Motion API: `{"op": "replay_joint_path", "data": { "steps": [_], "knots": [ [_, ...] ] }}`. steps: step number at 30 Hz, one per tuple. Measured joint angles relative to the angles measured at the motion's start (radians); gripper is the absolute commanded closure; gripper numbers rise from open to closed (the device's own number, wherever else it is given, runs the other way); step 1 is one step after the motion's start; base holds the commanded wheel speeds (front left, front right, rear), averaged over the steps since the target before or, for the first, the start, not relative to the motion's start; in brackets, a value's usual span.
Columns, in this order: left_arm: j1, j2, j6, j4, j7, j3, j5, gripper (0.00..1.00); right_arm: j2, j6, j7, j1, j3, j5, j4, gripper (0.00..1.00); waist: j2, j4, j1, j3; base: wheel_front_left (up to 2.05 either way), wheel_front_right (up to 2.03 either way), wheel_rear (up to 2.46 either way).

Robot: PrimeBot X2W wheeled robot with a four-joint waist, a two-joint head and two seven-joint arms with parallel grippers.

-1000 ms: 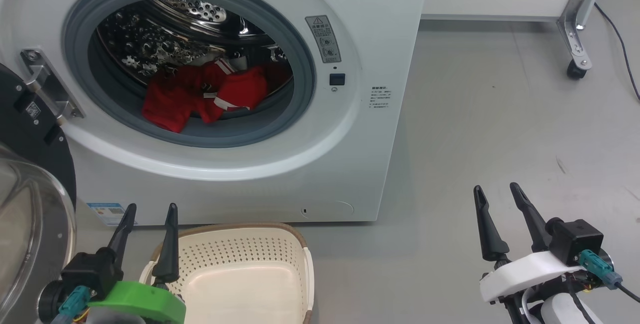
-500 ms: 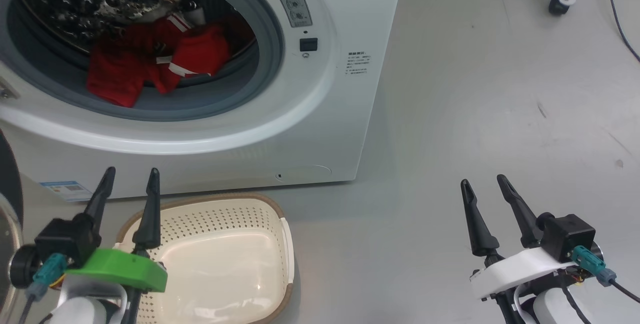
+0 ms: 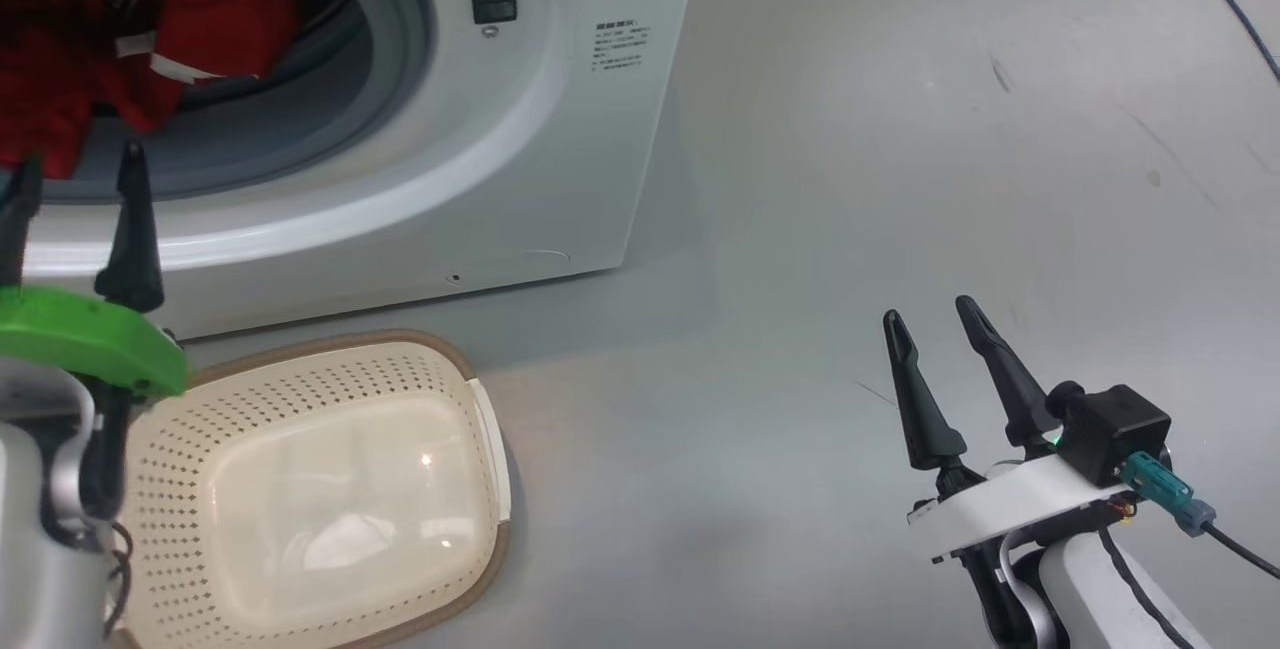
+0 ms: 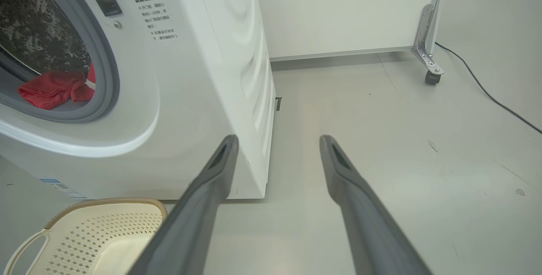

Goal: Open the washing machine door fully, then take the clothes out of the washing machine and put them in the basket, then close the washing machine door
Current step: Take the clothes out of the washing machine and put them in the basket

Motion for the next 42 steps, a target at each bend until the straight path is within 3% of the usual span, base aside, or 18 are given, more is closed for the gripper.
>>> {"op": "replay_joint_path", "data": {
  "steps": [19,33,42],
  "knots": [
    [-0.295,0.163,0.043,0.202,0.245,0.047,0.017,0.00,0.077,0.027,0.000,-0.082,0.014,0.000,0.030,0.00,0.0000,-0.184,-0.0001,0.163,0.00,0.00,0.00],
    [-0.449,0.222,0.074,0.323,0.322,0.063,0.035,0.00,0.111,0.053,-0.007,-0.106,0.010,-0.005,0.038,0.00,0.0000,-0.268,-0.0001,0.218,0.00,0.00,0.00],
    [-0.514,0.216,0.072,0.394,0.356,0.036,0.035,0.00,0.121,0.058,-0.007,-0.106,-0.002,-0.007,0.048,0.00,0.0000,-0.291,-0.0002,0.228,0.00,0.00,0.00]
  ]
}}
